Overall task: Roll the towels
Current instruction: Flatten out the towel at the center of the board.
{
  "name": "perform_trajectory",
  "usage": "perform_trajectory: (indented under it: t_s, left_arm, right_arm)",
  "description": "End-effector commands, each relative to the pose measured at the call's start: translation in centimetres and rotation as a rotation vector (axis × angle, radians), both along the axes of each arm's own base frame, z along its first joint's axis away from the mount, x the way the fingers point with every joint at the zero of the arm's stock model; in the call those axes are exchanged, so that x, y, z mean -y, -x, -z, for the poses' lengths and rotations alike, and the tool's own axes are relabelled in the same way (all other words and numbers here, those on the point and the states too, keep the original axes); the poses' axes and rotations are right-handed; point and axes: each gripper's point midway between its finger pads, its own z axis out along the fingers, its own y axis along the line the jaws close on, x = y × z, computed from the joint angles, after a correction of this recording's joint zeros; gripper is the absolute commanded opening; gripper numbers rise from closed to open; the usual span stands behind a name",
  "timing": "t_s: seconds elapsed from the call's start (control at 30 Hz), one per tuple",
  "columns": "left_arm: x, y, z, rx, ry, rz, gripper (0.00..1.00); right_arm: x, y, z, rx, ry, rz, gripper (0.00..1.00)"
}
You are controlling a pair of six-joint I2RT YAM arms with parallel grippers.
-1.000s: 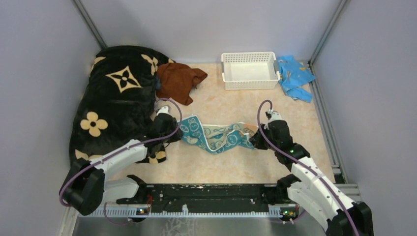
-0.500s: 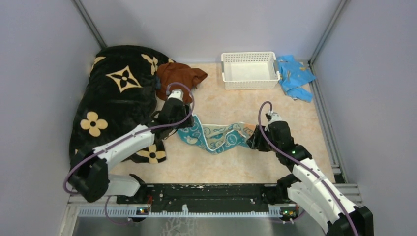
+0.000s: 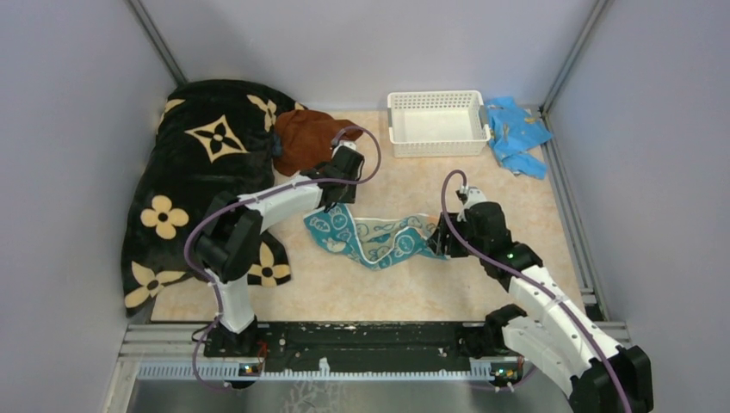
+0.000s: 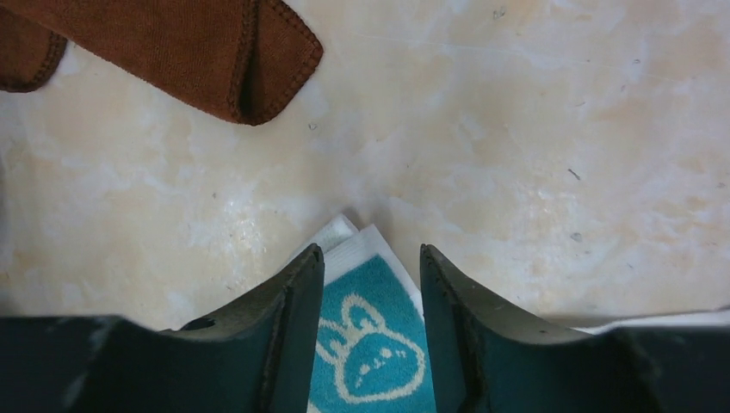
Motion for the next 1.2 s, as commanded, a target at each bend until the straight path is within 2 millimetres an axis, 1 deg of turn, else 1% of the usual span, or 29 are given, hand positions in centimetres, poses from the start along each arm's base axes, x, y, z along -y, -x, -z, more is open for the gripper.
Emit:
perform_trajectory:
  t_s: [0.0, 0.1, 0.33, 0.43, 0.5, 0.63, 0.73, 0.83, 0.93, 1.07, 1.17]
  left_arm:
    - [-0.5, -0.8, 1.1, -0.03, -0.096, -0.002, 0.49]
    - [-0.3, -0.7, 2.5, -0.06, -0.113, 0.004, 0.47]
    - [-0.8, -0.3, 5.1, -0.115, -0.153, -0.006, 0.49]
    - [-1.0, -0.4, 5.6, -0.117, -0.166, -0.013, 0.48]
    - [-1.1, -0.4, 5.9, -0.12, -0.174, -0.015, 0.44]
    - [-1.4, -0.1, 6.0, -0.124, -0.172, -0.023, 0.29]
    - [-2.0, 0.2, 5.5, -0.109, -0.153, -0.037, 0.17]
    - [-2.6, 0.3, 4.4, -0.083, -0.121, -0.049, 0.0]
    - [-3.1, 0.5, 3.1, -0.054, -0.087, -0.05, 0.0]
    - [-3.6, 0.9, 1.3, -0.026, -0.034, -0.055, 0.0]
    - [-4.0, 1.0, 0.4, -0.007, 0.0, -0.061, 0.0]
  right_arm:
    - [-0.9, -1.3, -2.4, 0.089, -0.013, -0.041, 0.56]
    - [-0.8, -1.4, -2.2, 0.088, -0.006, -0.041, 0.56]
    - [-1.1, -1.4, -2.0, 0.086, -0.01, -0.055, 0.59]
    - [-1.2, -1.4, -2.2, 0.087, -0.013, -0.06, 0.59]
    - [-1.2, -1.4, -2.2, 0.087, -0.013, -0.061, 0.59]
    - [-1.3, -1.5, -2.7, 0.097, -0.012, -0.069, 0.6]
    - [-1.5, -1.8, -3.3, 0.112, -0.014, -0.087, 0.6]
    - [-2.0, -2.1, -3.9, 0.121, -0.013, -0.112, 0.61]
    - [-2.3, -2.7, -4.4, 0.134, -0.008, -0.123, 0.61]
    - [-3.2, -3.5, -4.9, 0.157, 0.025, -0.157, 0.61]
    - [-4.1, -3.6, -4.3, 0.149, 0.093, -0.185, 0.61]
